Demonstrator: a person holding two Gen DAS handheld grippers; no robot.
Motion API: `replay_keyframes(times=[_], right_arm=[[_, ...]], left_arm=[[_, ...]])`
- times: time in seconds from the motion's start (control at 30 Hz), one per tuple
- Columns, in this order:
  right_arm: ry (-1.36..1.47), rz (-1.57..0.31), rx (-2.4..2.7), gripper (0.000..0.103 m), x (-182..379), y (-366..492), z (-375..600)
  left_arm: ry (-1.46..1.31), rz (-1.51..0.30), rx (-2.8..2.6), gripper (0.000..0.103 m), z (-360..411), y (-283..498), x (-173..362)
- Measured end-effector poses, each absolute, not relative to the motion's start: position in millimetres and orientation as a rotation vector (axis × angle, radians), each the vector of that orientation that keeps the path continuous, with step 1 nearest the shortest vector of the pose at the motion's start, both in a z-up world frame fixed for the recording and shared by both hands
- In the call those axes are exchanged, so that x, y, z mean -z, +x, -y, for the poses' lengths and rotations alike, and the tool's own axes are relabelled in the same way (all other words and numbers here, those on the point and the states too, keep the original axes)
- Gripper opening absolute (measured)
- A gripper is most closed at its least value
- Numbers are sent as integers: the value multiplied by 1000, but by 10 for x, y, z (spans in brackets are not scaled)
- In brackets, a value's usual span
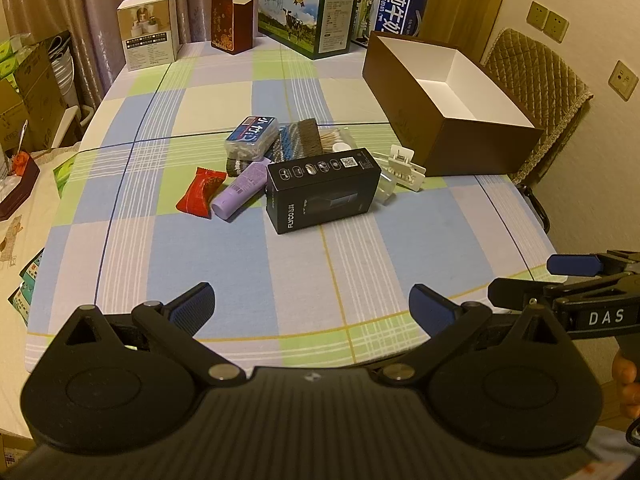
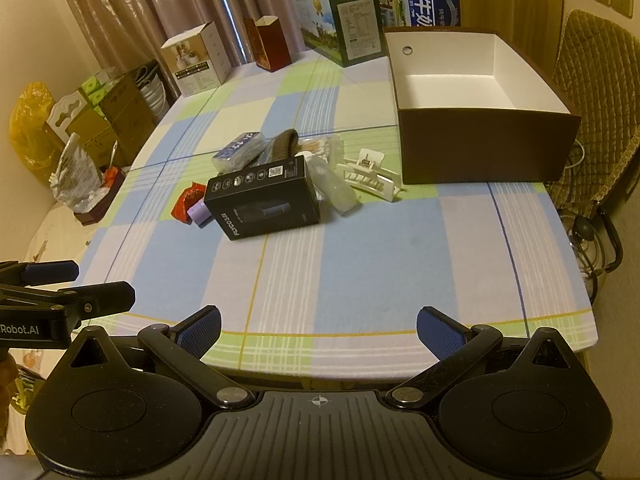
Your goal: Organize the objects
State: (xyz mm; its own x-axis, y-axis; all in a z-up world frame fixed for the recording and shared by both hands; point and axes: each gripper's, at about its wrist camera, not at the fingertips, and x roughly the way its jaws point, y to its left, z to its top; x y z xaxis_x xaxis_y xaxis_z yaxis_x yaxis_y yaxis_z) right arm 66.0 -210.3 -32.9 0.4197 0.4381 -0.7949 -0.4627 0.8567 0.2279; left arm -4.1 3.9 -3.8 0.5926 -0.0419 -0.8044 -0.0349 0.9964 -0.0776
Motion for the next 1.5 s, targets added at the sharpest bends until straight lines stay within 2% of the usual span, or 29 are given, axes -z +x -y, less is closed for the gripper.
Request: replay_keyframes(times=[0.67,1.5], right_arm=[[-38,-993,-574,101,309,755,2071],[-60,-1004,-580,101,329,1136,2018]], left_arm=[[-90,-938,4,102,-17,8,34],[-89,-953,14,102,-53,452,89]])
